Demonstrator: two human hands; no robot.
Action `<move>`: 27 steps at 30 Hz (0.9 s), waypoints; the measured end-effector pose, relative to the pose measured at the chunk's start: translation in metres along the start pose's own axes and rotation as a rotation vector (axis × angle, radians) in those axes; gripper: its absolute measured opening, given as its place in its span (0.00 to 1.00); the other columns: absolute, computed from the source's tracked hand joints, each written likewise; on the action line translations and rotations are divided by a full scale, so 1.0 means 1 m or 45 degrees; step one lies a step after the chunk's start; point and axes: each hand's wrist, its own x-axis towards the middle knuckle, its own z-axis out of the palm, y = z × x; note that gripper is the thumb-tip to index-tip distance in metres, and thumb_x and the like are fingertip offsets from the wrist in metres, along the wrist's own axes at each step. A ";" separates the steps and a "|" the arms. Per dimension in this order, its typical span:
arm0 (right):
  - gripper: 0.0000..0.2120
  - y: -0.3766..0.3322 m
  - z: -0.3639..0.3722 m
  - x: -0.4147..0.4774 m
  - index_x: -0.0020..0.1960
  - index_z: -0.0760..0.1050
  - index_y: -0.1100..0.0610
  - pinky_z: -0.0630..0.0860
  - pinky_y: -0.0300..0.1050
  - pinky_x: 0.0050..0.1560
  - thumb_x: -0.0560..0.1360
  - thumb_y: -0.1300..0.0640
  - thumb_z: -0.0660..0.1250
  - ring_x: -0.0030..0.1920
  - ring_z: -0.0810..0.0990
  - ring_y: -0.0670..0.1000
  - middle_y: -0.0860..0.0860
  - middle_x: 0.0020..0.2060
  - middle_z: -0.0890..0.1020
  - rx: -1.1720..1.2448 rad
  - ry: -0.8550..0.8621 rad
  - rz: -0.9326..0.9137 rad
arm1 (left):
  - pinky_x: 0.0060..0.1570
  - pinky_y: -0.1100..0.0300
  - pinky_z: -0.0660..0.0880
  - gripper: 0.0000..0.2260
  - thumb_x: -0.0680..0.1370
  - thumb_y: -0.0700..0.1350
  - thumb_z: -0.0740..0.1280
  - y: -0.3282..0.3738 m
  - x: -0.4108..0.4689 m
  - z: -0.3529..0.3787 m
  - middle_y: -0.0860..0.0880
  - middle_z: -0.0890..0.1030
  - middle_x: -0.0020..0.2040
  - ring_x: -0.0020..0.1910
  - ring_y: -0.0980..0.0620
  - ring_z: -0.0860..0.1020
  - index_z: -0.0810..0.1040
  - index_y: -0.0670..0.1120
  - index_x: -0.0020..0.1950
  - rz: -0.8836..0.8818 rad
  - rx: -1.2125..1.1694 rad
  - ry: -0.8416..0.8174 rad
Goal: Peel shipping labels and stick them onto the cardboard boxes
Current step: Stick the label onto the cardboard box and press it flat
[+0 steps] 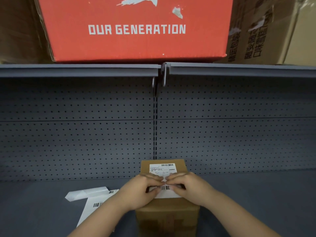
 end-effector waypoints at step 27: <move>0.10 -0.027 -0.006 -0.013 0.56 0.80 0.52 0.71 0.36 0.61 0.76 0.58 0.65 0.57 0.75 0.40 0.44 0.56 0.81 -0.019 -0.004 -0.104 | 0.62 0.64 0.71 0.12 0.76 0.43 0.64 0.023 -0.017 -0.001 0.57 0.82 0.57 0.58 0.62 0.75 0.81 0.53 0.57 0.094 -0.056 0.039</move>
